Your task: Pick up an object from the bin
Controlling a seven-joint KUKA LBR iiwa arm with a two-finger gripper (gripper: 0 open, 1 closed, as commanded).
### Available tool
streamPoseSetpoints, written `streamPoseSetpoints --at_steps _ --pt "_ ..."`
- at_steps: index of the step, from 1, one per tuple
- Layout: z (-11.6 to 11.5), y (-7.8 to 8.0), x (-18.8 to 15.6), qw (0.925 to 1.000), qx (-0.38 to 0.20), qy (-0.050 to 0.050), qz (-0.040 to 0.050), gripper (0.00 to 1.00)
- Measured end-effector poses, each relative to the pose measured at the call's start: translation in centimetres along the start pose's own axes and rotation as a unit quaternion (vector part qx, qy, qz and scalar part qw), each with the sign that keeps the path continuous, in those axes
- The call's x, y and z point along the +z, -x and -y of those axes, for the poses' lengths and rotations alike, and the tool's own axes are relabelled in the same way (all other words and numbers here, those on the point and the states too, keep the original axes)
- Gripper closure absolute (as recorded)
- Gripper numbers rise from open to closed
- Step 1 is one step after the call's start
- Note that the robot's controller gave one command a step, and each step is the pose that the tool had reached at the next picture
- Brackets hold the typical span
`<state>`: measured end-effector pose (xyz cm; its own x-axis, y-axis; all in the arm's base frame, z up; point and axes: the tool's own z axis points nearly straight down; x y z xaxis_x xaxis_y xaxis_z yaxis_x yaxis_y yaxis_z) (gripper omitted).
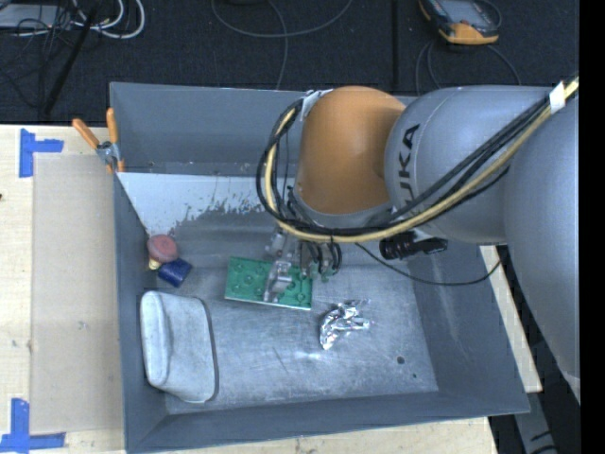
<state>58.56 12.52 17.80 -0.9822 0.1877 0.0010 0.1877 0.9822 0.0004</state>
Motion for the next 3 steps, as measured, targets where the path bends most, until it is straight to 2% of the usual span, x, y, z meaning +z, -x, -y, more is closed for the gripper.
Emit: streamPoseSetpoints --at_steps 1,2,3 --pt "3.2 1.8 -3.9 0.9993 0.038 0.000 0.0025 1.00" --pt "1.9 0.0 5.8 0.9997 -0.026 -0.002 -0.0044 1.00" --pt "1.3 -0.9 -4.4 0.9998 -0.022 0.001 0.0040 1.00"
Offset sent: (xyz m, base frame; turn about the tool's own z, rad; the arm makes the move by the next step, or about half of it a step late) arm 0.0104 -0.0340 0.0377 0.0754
